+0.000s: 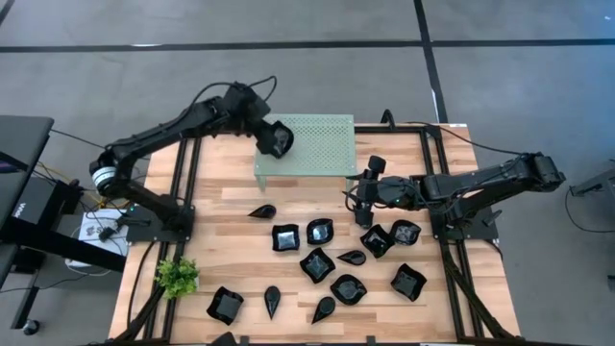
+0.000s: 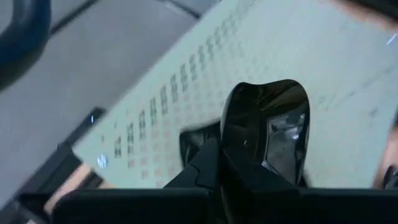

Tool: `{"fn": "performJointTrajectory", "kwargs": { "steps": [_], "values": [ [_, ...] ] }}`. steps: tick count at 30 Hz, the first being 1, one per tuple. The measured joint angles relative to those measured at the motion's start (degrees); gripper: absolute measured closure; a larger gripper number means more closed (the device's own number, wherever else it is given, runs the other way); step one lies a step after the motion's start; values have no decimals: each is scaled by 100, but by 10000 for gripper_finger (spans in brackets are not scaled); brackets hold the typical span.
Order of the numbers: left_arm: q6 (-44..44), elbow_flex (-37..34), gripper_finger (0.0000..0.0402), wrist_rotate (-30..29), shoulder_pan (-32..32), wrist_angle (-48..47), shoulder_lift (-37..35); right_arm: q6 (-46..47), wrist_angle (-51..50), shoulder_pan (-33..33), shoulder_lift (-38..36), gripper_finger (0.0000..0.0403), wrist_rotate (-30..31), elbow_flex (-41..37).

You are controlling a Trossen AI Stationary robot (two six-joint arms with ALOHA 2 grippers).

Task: Pick & Place Mini shaped plates
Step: Stack the leaf-shaped plate on top of the other leaf-shaped plate on the shelf

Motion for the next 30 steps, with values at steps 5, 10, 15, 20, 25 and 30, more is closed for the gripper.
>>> {"fn": "performJointTrajectory", "kwargs": {
  "steps": [5, 10, 15, 20, 25, 30],
  "values": [
    [0, -135, 395, -53, -24, 50, 0, 0, -12, 2, 0, 214, 0, 0],
    [-2, -143, 395, -168, -13, 75, -3, 0, -13, 0, 0, 214, 0, 0],
    [0, -143, 371, -145, -70, 73, -3, 0, -13, 0, 0, 214, 0, 0],
    [-2, -143, 322, -166, -64, 84, -3, 0, -13, 1, 0, 214, 0, 0],
    [-2, -143, 292, -164, -134, 249, -3, -2, -13, 0, 0, 214, 0, 0],
    [-4, -146, 287, 148, -620, 532, -127, -2, -12, 1, 0, 214, 0, 0]
  ]
}}
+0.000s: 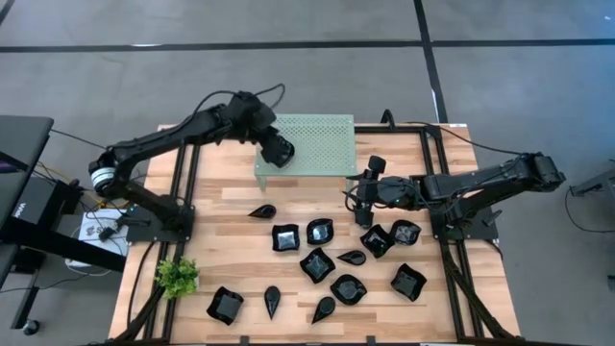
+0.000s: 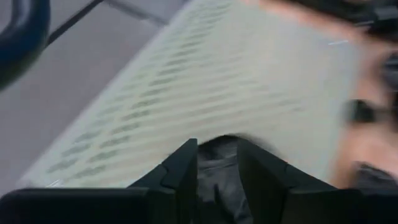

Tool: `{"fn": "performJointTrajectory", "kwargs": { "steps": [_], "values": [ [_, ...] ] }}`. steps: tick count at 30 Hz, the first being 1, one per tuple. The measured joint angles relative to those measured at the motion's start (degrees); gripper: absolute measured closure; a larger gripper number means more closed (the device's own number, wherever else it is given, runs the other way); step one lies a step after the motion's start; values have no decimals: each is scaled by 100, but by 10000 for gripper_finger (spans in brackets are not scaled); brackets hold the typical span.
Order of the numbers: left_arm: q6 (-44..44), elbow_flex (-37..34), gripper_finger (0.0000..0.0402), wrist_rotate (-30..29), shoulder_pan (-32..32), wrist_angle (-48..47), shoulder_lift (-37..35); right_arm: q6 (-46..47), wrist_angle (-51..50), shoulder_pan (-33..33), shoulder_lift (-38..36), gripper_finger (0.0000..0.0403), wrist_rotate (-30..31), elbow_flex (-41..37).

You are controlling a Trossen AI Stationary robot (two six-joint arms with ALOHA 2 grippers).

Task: Pick & Place Mini shaped plates
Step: Stack the leaf-shaped plate on top of the other leaf-shaped plate on the shelf

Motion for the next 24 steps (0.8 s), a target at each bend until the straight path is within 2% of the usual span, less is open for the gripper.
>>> {"fn": "performJointTrajectory", "kwargs": {
  "steps": [7, 12, 16, 19, 21, 24],
  "values": [
    [-3, -15, 296, 176, -1379, -18, -497, 0, -1, 1, 0, 214, 0, 0],
    [-209, -462, 298, 182, -2405, 2, -845, 0, 0, 0, 0, 214, 0, 0],
    [-455, -1241, 298, 82, -3120, 205, -1157, 0, 1, 0, 0, 214, 0, 0],
    [-685, -2025, 298, -410, -3580, 594, -1347, 0, 1, 0, 0, 214, 0, 0],
    [-1107, -2473, 298, -618, -3809, 821, -1468, 0, 1, 1, 0, 214, 0, 0],
    [-2098, -2994, 298, -634, -4117, 835, -1610, 9, 2, 0, 0, 214, 0, 0]
  ]
}}
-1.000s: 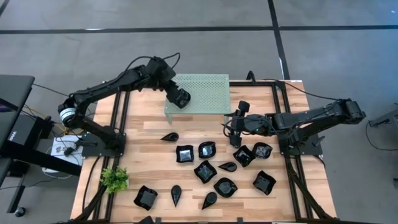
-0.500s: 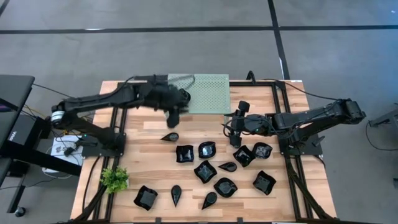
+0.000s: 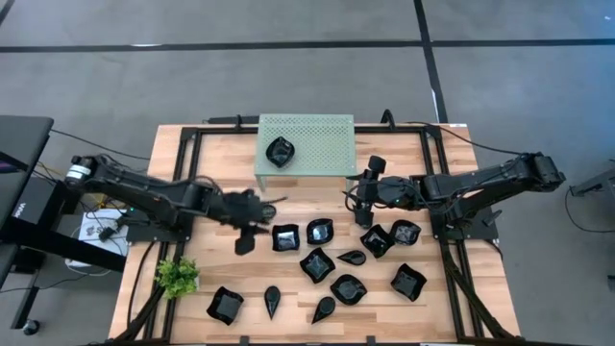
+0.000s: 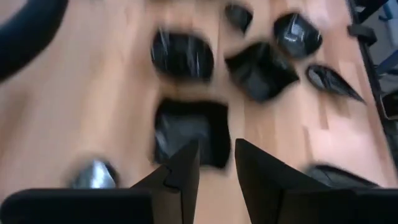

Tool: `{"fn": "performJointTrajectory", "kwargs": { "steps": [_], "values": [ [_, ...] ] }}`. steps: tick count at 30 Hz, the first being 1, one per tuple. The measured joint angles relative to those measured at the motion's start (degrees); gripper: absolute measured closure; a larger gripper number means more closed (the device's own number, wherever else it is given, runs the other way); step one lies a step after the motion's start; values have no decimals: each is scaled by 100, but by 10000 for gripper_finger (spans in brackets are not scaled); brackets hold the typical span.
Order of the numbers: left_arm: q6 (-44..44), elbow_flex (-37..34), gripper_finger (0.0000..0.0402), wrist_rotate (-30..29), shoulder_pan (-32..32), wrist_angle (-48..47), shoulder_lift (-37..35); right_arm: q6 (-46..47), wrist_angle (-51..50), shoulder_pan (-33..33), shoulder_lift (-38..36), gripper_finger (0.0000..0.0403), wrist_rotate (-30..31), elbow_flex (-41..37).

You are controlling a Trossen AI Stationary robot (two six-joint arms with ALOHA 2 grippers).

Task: Pick & Place Mini shaped plates
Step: Stack the leaf-shaped plate on top of the other leaf-shaped plate on the shelf

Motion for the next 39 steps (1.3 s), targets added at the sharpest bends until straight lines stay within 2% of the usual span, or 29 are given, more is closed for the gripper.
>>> {"fn": "performJointTrajectory", "kwargs": {
  "steps": [3, 6, 13, 16, 20, 26, 31, 35, 39],
  "values": [
    [-985, -401, 298, 435, -279, 1, -117, 158, -1, 1, 0, 214, -1, 0],
    [-1603, -648, 298, 810, -536, 29, -143, 277, -1, -1, 0, 214, -2, 0],
    [-1638, -966, 298, 765, -885, 187, -144, 293, 53, -1, 0, 214, -105, 0],
    [-1495, -1067, 298, 374, -880, 358, -145, 297, 249, -16, 81, 214, -746, 0],
    [-1279, -1108, 298, -308, -828, 448, -143, 295, 862, -9, 580, 215, -1654, 7],
    [-1035, -1108, 298, -1065, -733, 670, -145, 240, 832, 47, 1730, 229, -2284, 59],
    [-1023, -1108, 298, -1176, -670, 713, -145, -433, -60, 126, 2476, 241, -2888, 447],
    [-1023, -1106, 298, -1178, -675, 727, -145, -681, -195, 224, 2937, 244, -3141, 743],
    [-1023, -1106, 298, -1178, -675, 813, -145, -930, -211, 306, 3387, 244, -3147, 966]
  ]
}}
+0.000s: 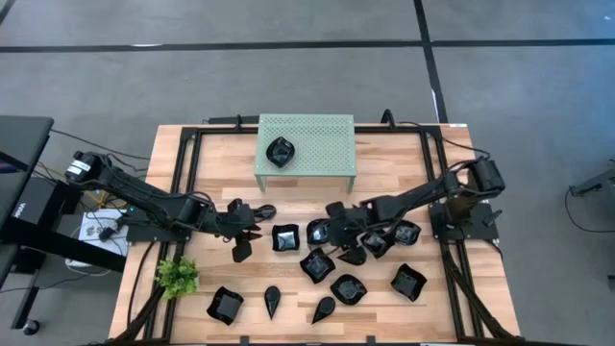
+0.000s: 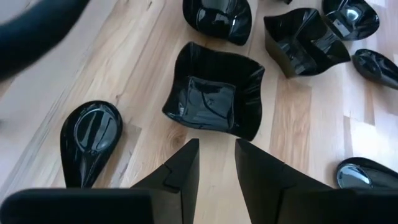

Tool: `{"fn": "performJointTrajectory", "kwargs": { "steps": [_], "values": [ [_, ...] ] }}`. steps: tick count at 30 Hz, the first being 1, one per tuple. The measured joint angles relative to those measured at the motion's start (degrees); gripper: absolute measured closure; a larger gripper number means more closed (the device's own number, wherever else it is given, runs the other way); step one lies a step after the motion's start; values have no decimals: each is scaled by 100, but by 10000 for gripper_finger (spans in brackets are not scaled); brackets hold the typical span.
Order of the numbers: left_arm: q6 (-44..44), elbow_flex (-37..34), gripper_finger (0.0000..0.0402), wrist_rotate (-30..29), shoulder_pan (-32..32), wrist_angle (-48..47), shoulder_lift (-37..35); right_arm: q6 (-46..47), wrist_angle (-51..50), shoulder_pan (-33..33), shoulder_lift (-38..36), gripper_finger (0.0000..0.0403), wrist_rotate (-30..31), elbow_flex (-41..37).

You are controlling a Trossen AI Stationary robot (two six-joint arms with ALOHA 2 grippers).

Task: Pick & Place Mini shaped plates
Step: Stack the leaf-shaped plate on top of the other leaf-shaped plate on the shelf

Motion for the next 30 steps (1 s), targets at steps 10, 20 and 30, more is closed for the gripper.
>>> {"fn": "performJointTrajectory", "kwargs": {
  "steps": [10, 20, 30],
  "values": [
    [22, 0, 298, 1, 0, 51, 0, -489, -117, -26, 561, 297, 19, 424],
    [22, 4, 298, 2, -2, 101, 0, -436, -950, -11, 436, 387, 26, 1023],
    [22, 4, 298, 2, -2, 125, 2, -1116, -2922, -3, 355, 400, 1153, 2837]
  ]
}}
